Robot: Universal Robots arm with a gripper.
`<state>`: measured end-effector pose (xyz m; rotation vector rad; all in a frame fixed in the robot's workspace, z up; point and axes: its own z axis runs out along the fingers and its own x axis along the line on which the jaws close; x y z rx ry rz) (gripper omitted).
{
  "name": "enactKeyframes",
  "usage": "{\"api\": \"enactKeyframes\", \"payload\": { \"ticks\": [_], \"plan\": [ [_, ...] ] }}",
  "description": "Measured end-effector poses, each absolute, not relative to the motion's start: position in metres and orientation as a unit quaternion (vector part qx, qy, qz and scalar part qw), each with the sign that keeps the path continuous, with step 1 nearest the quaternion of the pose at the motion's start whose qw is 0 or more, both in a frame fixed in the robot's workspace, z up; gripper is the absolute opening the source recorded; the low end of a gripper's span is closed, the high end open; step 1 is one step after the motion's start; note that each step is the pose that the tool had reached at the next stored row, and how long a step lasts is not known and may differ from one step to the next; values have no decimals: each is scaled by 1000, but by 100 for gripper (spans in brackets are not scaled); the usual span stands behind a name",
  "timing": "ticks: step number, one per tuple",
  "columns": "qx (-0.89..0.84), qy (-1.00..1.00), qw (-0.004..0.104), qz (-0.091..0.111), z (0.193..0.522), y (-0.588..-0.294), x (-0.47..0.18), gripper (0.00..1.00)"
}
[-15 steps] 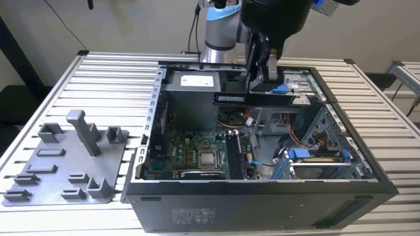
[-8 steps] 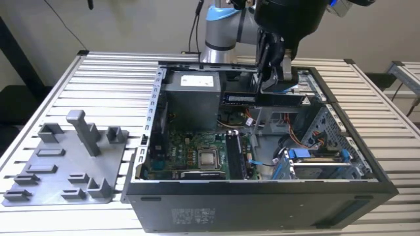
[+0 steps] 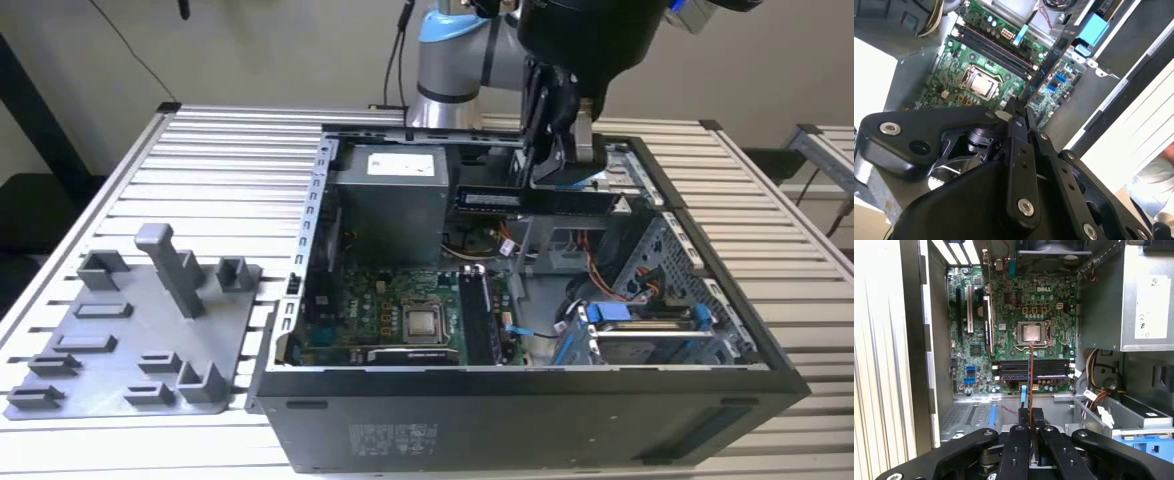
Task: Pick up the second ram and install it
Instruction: 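Pick up the second ram and move it above second insertion slot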
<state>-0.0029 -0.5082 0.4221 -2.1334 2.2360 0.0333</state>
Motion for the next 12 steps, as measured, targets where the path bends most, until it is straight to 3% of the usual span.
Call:
{"api": "enactKeyframes", "payload": {
  "ticks": [12],
  "plan": [
    [-686,727,26,11,422,-483,-4,14]
  ]
}}
